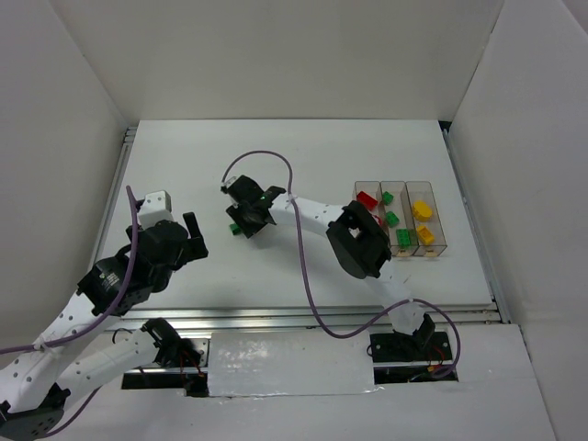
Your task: Sort the legos into containers by color
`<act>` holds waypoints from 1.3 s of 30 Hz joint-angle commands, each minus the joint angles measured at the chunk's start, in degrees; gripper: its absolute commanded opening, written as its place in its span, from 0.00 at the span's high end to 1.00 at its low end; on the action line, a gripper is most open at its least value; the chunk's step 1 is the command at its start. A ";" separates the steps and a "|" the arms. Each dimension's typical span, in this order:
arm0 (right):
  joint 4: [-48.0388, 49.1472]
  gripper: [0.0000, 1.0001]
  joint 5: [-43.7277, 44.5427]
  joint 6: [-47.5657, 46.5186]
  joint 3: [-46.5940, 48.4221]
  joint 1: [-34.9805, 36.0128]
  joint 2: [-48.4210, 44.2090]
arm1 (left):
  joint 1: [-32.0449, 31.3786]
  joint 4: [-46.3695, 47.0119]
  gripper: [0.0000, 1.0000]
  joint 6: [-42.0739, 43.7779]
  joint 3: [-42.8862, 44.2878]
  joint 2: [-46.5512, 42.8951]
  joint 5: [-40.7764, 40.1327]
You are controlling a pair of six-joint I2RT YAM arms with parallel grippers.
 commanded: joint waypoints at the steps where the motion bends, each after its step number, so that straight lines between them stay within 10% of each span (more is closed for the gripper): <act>1: 6.78 0.52 -2.36 -0.34 -2.00 0.37 -1.41 | 0.35 1.73 0.01 1.01 0.72 -0.03 -0.05; 10: 12.07 0.69 -4.05 0.27 -7.12 0.37 -5.64 | 0.61 2.26 0.00 1.45 0.55 -0.30 0.74; 22: 14.97 0.26 0.78 8.70 -12.04 -0.68 -14.16 | 0.70 -2.48 0.00 -4.26 2.13 0.14 -4.70; 28: 1.36 0.13 5.99 17.23 5.60 -3.06 -5.06 | 1.84 -0.11 0.00 -1.80 1.16 -1.00 -2.51; 39: 0.04 0.06 -12.38 -18.16 8.17 -4.37 -1.78 | 2.19 2.52 0.01 1.80 0.64 0.32 1.27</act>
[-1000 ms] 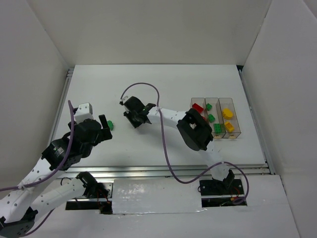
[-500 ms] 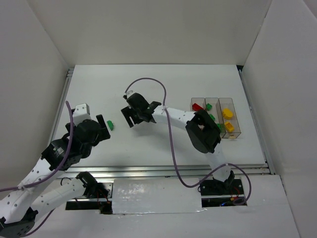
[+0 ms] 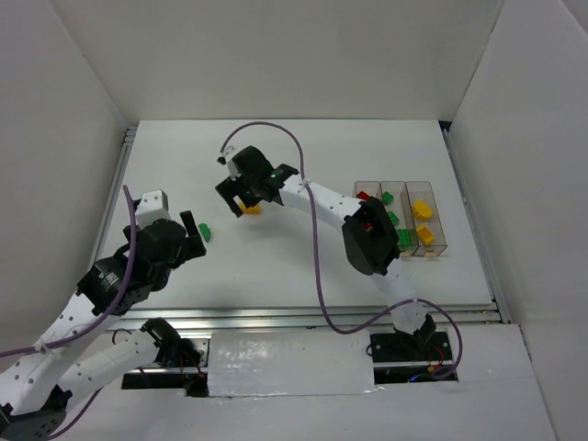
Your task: Sort the legos into containers by color
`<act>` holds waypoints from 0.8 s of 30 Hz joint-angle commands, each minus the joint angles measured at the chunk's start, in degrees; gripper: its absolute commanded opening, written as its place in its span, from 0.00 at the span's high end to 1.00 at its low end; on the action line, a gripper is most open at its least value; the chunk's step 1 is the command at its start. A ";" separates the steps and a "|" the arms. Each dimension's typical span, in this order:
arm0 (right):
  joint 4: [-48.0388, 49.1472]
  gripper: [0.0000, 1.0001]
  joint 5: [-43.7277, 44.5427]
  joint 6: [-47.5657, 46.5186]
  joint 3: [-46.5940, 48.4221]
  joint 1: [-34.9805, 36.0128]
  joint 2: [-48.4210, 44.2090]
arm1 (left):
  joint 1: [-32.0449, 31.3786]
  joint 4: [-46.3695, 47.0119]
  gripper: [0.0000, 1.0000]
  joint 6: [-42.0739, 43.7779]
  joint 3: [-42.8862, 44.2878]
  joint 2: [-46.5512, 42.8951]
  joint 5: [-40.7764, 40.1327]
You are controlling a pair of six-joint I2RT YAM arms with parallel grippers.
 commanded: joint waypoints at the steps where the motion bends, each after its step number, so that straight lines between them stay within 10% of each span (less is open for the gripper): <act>1: -5.06 0.07 -7.49 -15.77 2.14 -0.75 2.42 | 0.23 2.52 0.00 1.95 0.61 0.45 1.36; 14: -11.32 0.16 -6.36 -21.76 15.60 -2.77 14.82 | 0.58 3.67 0.00 3.27 0.26 0.71 2.85; 21: -10.01 0.99 -7.77 -21.94 10.60 -2.95 11.41 | 2.07 4.81 0.01 4.59 0.09 0.62 4.34; 24: -3.78 1.00 -6.45 -18.00 3.23 -3.38 5.70 | 2.95 5.34 0.01 5.21 -0.09 0.45 5.22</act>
